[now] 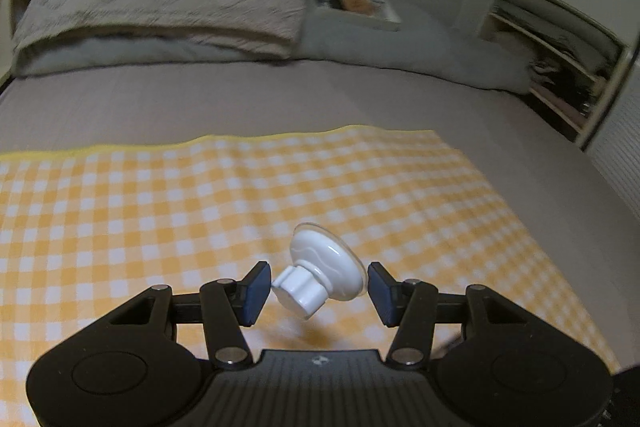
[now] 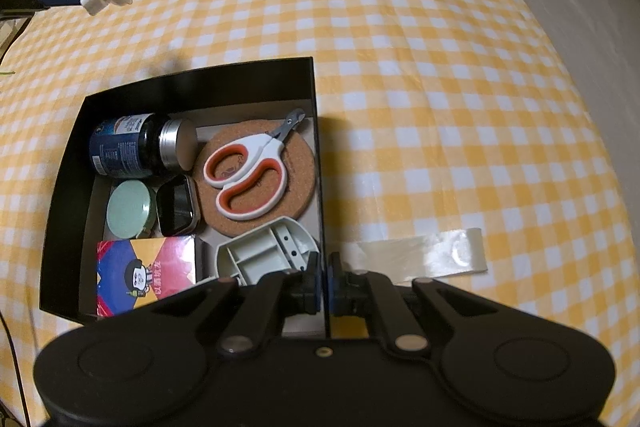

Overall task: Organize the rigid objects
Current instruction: 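Carry the suction-cup holder with the left tool into the box and release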

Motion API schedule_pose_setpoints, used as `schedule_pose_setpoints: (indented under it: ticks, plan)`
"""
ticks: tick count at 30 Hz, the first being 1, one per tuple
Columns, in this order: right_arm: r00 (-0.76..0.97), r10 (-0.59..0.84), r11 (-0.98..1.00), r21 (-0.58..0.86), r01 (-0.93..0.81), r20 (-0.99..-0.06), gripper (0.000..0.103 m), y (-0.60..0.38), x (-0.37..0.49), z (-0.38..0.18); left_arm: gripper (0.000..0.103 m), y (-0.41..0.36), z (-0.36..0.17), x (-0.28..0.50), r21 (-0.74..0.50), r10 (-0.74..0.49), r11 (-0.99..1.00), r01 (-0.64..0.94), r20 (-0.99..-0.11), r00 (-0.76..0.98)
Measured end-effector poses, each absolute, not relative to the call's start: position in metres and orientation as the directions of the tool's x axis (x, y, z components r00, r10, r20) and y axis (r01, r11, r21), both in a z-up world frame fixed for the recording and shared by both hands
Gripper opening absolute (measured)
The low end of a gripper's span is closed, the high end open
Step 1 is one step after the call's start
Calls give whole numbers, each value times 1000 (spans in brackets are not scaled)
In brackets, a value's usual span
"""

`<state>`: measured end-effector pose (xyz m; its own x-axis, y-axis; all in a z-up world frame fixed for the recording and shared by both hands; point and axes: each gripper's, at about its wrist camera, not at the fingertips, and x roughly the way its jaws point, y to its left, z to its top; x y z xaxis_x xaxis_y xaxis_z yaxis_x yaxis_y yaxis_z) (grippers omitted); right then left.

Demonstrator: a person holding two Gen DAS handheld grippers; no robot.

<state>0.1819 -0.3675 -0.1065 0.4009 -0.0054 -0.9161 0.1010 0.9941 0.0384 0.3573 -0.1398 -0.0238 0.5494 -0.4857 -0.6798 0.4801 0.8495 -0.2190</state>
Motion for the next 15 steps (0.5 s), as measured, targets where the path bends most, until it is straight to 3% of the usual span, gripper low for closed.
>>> schedule_pose_setpoints:
  ticks: [9, 15]
  plan:
    - [405, 9, 997, 42, 72, -914, 3, -369, 179, -100, 54, -152, 3, 290, -235, -574, 776, 585, -647, 502]
    - [405, 11, 998, 38, 59, -914, 3, -369, 171, -100, 54, -158, -9, 249, -239, -596, 730, 641, -683, 423]
